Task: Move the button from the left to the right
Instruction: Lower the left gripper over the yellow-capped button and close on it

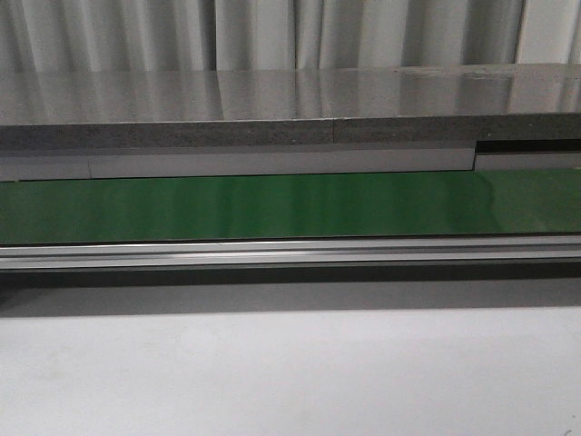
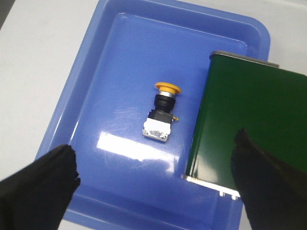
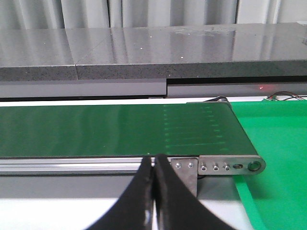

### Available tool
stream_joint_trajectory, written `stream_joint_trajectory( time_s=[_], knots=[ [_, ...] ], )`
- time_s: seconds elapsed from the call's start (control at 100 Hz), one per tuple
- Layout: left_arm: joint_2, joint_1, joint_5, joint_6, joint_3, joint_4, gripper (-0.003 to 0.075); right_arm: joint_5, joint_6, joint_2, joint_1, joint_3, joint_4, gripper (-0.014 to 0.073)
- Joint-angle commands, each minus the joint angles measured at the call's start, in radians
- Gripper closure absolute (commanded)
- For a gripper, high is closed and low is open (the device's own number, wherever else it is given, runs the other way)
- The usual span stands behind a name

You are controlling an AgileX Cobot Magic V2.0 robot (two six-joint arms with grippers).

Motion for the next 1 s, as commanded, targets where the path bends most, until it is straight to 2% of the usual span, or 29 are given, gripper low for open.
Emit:
stream_joint_trajectory(
  time_s=[0.0,0.1,0.22,0.42,0.99],
  knots=[
    [0.062,0.044,-0.055,0.074,-0.079,-0.101,0.0103,-0.083,-0.007,0.003,-0.001,-0.016,-0.006,0.0660],
    [0.166,0.086,-0.047,0.146,-0.122,-0.198,0.0103,-0.083,-0.007,0.003,-0.001,-0.016,-0.006,0.0660],
    [0.277,0.113,-0.056,0.184,-0.158,-0.228,0.0103,-0.083,-0.007,0.003,-0.001,-0.016,-0.006,0.0660],
    [0.386,0.120,-0.073,0.276,-0.173,-0.338,0.0103,-0.083,-0.007,0.003,-0.001,-0.016,-0.006,0.0660],
    [0.454,0.118,-0.179,0.278,-0.173,-0.347,0.0103,-0.083,-0.007,0.003,-0.001,-0.016,-0.006,0.0660]
  ],
)
